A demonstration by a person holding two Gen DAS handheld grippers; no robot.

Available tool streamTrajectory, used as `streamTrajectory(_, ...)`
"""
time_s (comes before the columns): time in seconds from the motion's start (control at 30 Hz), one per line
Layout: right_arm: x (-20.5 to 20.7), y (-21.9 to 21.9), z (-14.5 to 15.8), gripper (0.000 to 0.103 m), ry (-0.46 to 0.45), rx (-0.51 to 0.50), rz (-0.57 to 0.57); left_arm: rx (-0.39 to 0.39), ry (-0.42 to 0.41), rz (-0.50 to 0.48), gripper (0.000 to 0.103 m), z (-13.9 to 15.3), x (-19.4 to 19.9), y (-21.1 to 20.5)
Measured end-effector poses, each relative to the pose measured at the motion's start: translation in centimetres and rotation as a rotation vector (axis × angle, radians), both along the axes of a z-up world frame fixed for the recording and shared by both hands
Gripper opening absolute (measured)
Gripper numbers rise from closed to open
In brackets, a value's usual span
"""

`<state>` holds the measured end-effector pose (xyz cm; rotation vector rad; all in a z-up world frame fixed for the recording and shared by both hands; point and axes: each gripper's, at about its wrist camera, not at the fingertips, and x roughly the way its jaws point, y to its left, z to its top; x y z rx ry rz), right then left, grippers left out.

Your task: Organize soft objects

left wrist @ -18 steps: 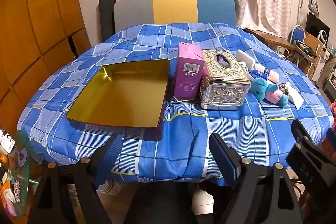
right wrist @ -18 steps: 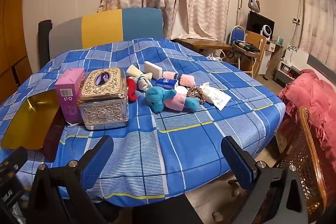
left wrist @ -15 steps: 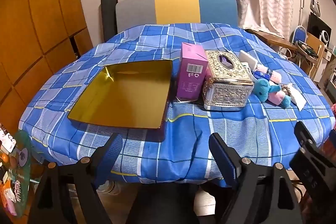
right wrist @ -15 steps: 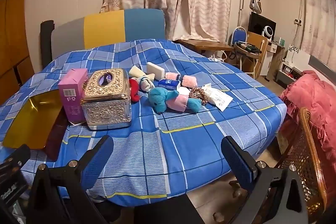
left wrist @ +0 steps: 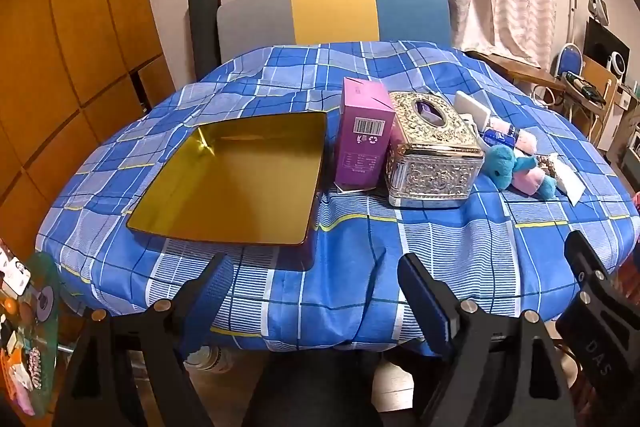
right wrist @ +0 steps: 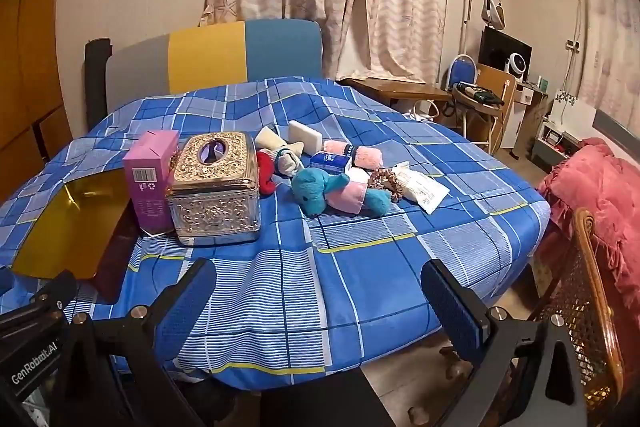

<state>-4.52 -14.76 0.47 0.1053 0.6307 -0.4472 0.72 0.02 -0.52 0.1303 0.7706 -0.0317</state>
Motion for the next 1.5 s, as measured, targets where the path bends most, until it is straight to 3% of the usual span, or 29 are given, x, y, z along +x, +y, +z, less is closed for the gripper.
streamTrajectory(1.5, -0.07, -0.3, -0.2, 0.103, 0.004, 0.008, -0.006, -0.024, 0.032, -0.011, 0.086, -0.38, 0.24, 0.39)
